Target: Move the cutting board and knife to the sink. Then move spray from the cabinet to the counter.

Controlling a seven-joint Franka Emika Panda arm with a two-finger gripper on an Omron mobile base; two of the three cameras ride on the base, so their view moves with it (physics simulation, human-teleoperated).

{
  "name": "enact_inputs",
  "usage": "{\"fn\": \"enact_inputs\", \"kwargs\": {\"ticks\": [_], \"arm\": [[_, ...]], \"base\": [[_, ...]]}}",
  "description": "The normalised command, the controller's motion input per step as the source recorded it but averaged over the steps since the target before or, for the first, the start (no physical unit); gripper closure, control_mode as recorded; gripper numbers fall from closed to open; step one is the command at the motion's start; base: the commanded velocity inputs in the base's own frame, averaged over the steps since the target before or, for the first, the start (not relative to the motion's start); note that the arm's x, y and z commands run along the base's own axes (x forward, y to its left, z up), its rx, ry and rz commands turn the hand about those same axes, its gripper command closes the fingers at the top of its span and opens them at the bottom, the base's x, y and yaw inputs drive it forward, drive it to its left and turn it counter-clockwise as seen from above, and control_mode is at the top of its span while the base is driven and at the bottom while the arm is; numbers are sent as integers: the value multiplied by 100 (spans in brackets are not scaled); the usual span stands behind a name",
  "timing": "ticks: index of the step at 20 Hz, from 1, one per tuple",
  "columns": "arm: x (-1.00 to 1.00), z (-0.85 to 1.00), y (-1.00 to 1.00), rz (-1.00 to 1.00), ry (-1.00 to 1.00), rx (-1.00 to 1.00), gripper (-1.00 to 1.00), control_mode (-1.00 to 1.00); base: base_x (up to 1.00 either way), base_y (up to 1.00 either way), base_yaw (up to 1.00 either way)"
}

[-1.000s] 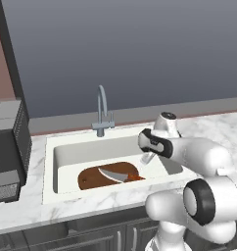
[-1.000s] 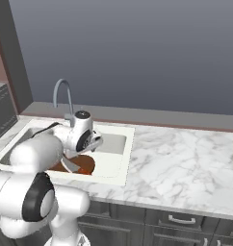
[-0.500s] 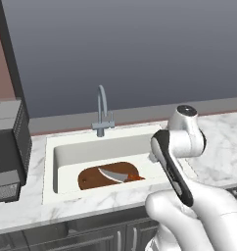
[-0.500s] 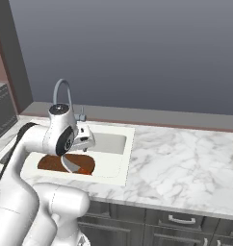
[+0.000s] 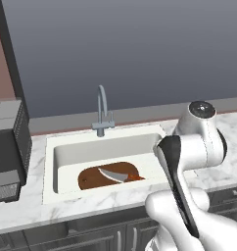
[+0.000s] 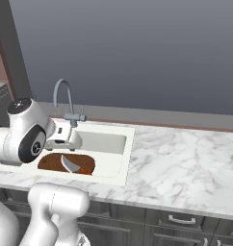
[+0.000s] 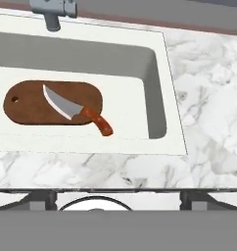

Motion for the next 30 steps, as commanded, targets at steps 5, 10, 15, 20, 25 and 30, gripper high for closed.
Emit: {"fn": "enact_inputs", "kwargs": {"ticks": [5, 10, 15, 20, 25, 30], "arm": [[-33, 100, 0, -9, -1, 12, -100, -100], [-50, 64, 0, 2, -6, 17, -100, -100], [-64, 29, 23, 1, -6, 7, -100, -100], [-58, 2, 21, 0, 0, -2, -100, -100], [-86, 13, 0, 0, 4, -4, -100, -100], [-70, 1, -3, 0, 8, -2, -100, -100]], "base": [[0, 0, 0], [0, 0, 0], [0, 0, 0], [0, 0, 0], [0, 0, 0], [0, 0, 0]]}}
